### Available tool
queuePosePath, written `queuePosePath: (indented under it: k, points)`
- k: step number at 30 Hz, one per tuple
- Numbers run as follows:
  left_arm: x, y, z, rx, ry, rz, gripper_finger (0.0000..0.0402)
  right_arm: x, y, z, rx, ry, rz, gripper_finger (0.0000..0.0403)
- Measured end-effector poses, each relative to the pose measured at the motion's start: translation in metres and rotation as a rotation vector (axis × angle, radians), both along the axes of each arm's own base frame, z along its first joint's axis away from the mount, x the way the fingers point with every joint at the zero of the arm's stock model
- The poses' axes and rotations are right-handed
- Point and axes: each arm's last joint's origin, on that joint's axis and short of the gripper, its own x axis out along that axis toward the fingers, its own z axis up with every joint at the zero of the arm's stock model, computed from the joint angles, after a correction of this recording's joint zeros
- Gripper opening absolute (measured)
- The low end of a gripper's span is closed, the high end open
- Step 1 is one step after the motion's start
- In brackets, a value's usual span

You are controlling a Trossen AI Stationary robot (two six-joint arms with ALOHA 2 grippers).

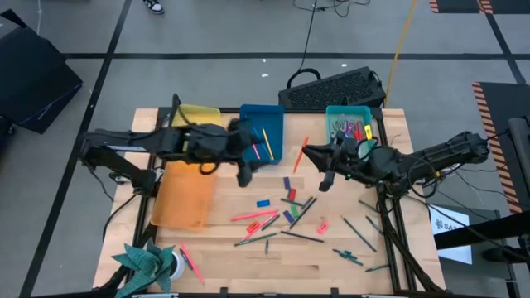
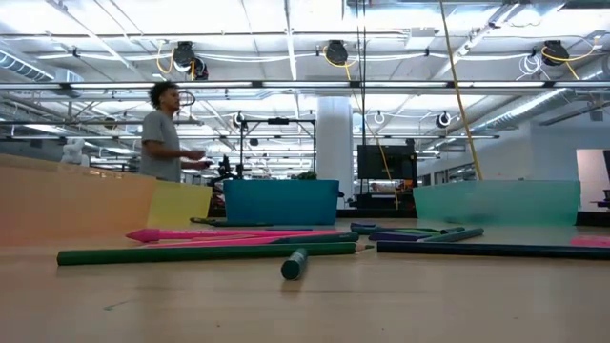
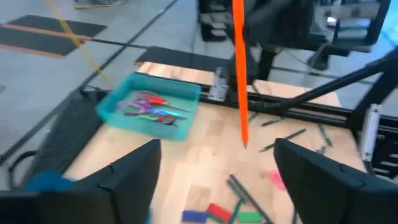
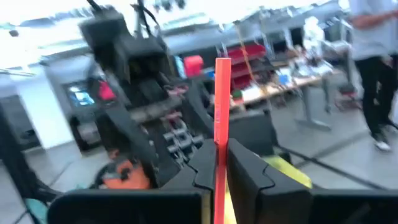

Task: Sort crayons/erasers/pens/pencils in bins
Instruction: Put the orange pencil into the blue bin

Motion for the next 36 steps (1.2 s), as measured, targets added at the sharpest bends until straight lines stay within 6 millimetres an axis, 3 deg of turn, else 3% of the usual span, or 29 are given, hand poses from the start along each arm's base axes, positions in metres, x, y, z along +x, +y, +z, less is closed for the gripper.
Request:
queuePosePath:
  k: [6,14,20,28,32,36]
  points:
    - [0.047,-0.004,-0.023,-0.026,-0.076,-0.108,0.0343,0.000,-0.001,0.000,-0.028,0.008,-0.003,0.0018]
    - [0.080,-0.002,-0.048,-0.063,-0.120,-0.085,0.0292,0.002,0.000,-0.001,-0.028,0.010,0.020,0.0018]
    - [0.082,0.005,-0.047,-0.119,-0.145,-0.046,0.0211,0.002,0.000,-0.002,-0.029,0.022,0.021,0.0018]
    - [0.081,0.015,-0.045,-0.160,-0.153,-0.043,0.0024,0.002,0.000,-0.003,-0.034,0.028,0.009,0.0018]
    - [0.081,0.017,-0.045,-0.163,-0.151,-0.057,0.0026,0.002,0.000,-0.003,-0.034,0.032,0.002,0.0028]
    - [0.080,0.020,-0.045,-0.150,-0.139,-0.050,0.0021,0.002,-0.001,-0.003,-0.032,0.033,-0.010,0.0070]
